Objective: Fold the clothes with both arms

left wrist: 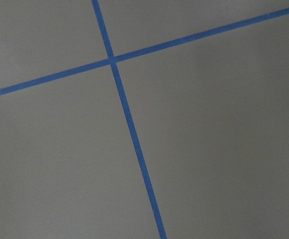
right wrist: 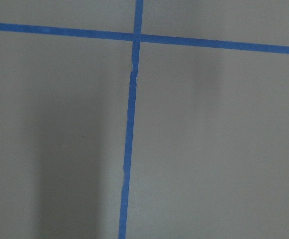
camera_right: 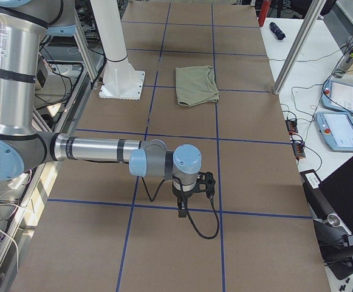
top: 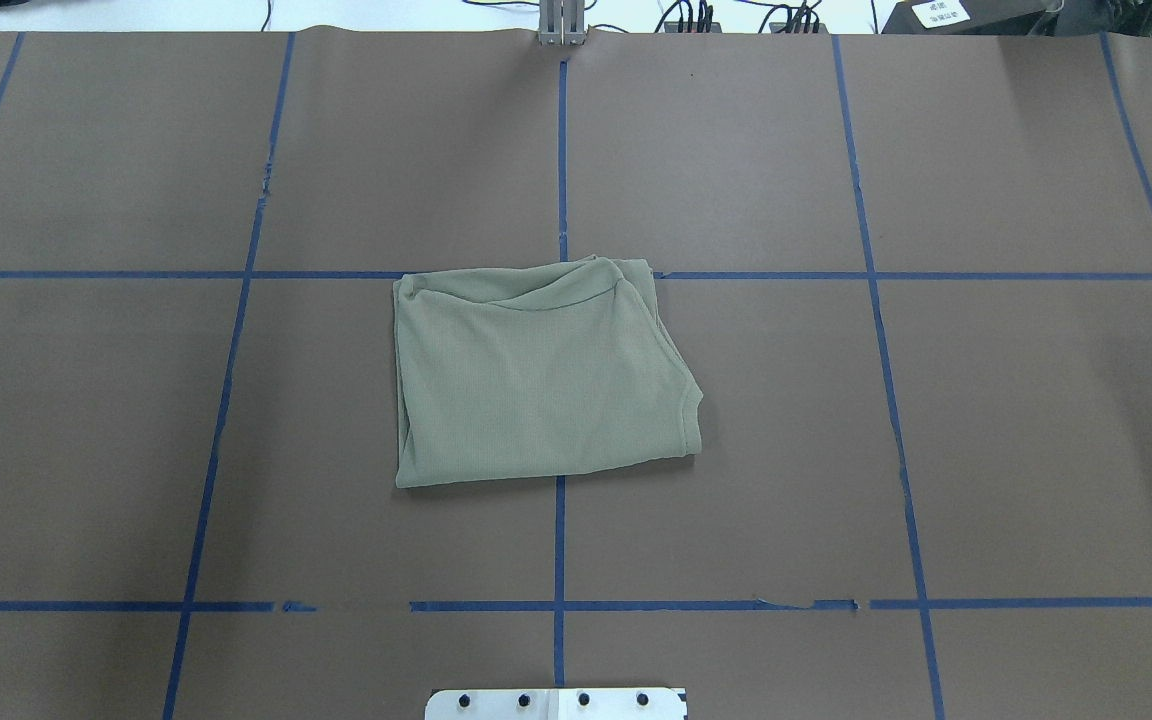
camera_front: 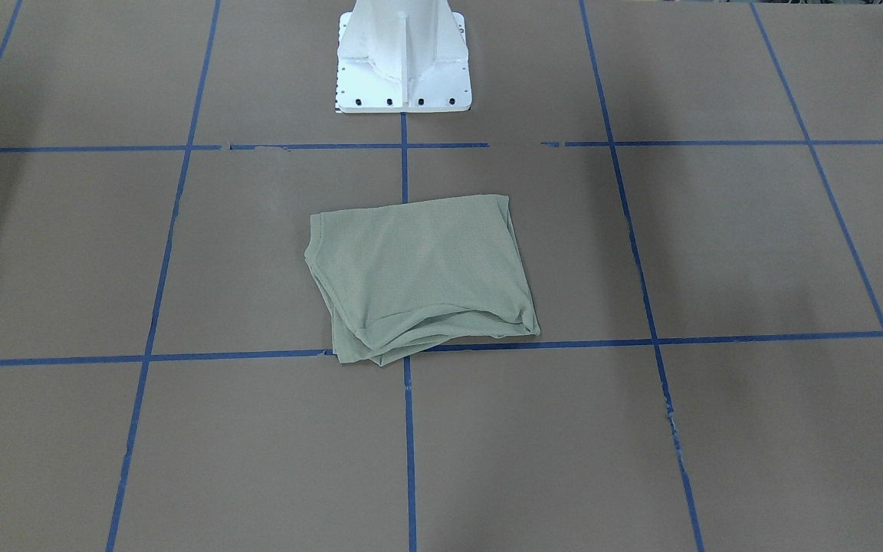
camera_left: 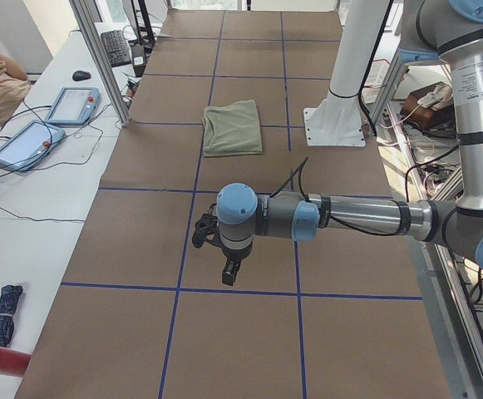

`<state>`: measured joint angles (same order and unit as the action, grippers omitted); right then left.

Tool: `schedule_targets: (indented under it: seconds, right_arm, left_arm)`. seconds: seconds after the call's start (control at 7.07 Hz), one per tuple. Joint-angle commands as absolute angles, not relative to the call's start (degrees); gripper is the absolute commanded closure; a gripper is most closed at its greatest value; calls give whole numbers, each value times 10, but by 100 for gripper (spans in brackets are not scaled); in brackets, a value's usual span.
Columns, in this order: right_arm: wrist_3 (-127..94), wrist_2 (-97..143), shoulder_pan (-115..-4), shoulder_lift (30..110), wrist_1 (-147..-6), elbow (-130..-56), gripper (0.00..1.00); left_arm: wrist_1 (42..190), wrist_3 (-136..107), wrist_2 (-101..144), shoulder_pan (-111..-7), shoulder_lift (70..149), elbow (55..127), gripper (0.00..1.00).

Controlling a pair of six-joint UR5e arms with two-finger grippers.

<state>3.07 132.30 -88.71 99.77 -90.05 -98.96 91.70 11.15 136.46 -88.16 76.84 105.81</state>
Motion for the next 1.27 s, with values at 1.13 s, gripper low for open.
schedule_targets:
  seconds: [1.13]
  right_arm:
    - [30,1323,-901,999,-900,-997,0]
  left_arm:
    - [925,76,1363,-931,773,1027,0]
